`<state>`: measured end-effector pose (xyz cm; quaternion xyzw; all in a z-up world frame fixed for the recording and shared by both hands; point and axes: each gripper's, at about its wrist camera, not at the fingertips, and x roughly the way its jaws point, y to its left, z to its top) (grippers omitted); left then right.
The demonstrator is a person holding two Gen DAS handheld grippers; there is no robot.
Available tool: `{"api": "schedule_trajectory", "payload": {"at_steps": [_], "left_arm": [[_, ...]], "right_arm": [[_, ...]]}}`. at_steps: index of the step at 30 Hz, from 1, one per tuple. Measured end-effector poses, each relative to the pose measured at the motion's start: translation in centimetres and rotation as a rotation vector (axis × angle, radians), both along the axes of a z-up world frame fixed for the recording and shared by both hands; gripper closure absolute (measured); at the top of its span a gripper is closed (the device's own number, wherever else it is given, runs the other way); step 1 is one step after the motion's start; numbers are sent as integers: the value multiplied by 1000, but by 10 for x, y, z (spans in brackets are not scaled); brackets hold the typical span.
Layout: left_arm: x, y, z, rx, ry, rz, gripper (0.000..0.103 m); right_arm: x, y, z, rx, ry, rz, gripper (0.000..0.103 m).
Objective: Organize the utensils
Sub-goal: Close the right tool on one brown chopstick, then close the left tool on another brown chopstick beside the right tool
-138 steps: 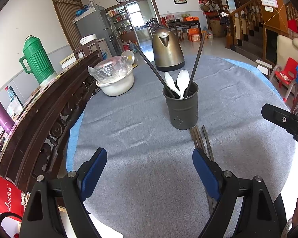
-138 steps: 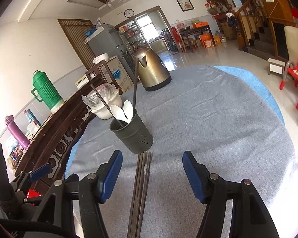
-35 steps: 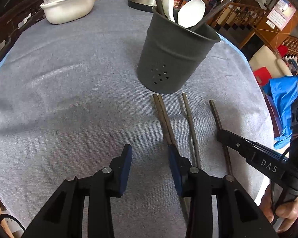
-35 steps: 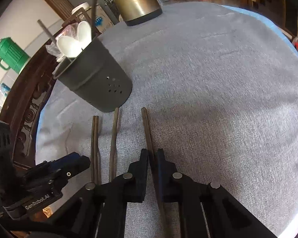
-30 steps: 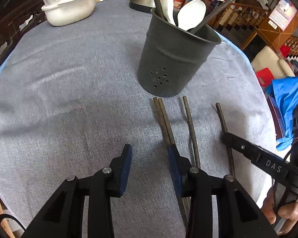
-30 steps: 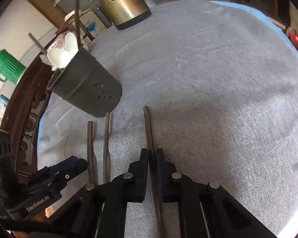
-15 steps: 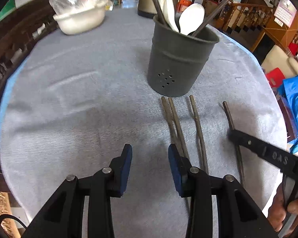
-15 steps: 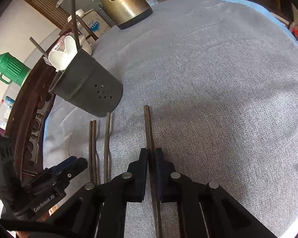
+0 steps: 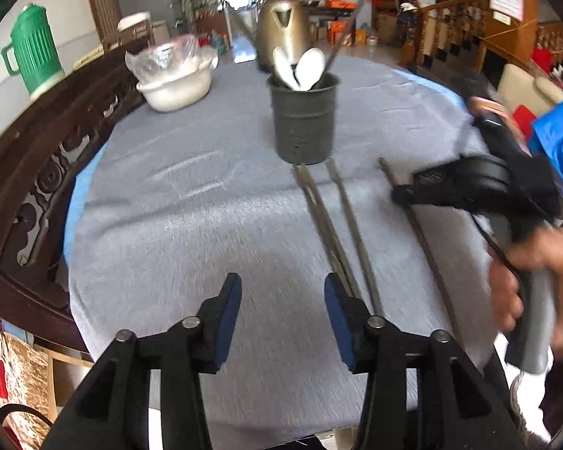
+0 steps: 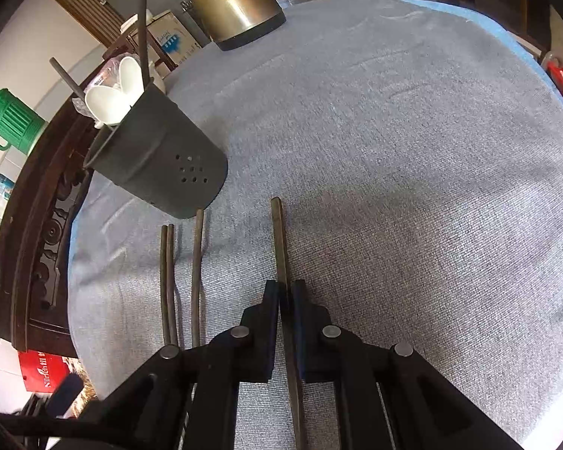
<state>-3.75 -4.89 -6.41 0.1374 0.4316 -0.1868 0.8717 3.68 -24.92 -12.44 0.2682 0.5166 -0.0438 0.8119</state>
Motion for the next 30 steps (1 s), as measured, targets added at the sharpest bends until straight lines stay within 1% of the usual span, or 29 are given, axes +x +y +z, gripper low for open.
{"api": "schedule_trajectory", "payload": {"at_steps": [3, 5, 8, 12, 21, 25, 30], "left_arm": [[-19, 10, 6, -6, -29, -10, 55], [-24, 17, 10, -7, -44, -7, 55], [-28, 31, 13, -11, -66, 15, 55], [-27, 44, 17, -40, -56, 48, 55], [-38, 59, 35, -70, -107, 54, 55], [-37, 65, 38, -75, -108, 56, 54], [-22, 90, 37, -94, -84, 113, 54]], "right_arm": [[4, 4, 1, -19, 18, -3, 94], [8, 7, 2, -38, 31, -2, 95], [13, 11, 2, -46, 43, -7, 95], [19, 18, 3, -74, 59, -7, 95], [23, 29, 3, -108, 73, -9, 95], [21, 27, 1, -97, 69, -11, 95], [20, 19, 0, -65, 74, -17, 95]]}}
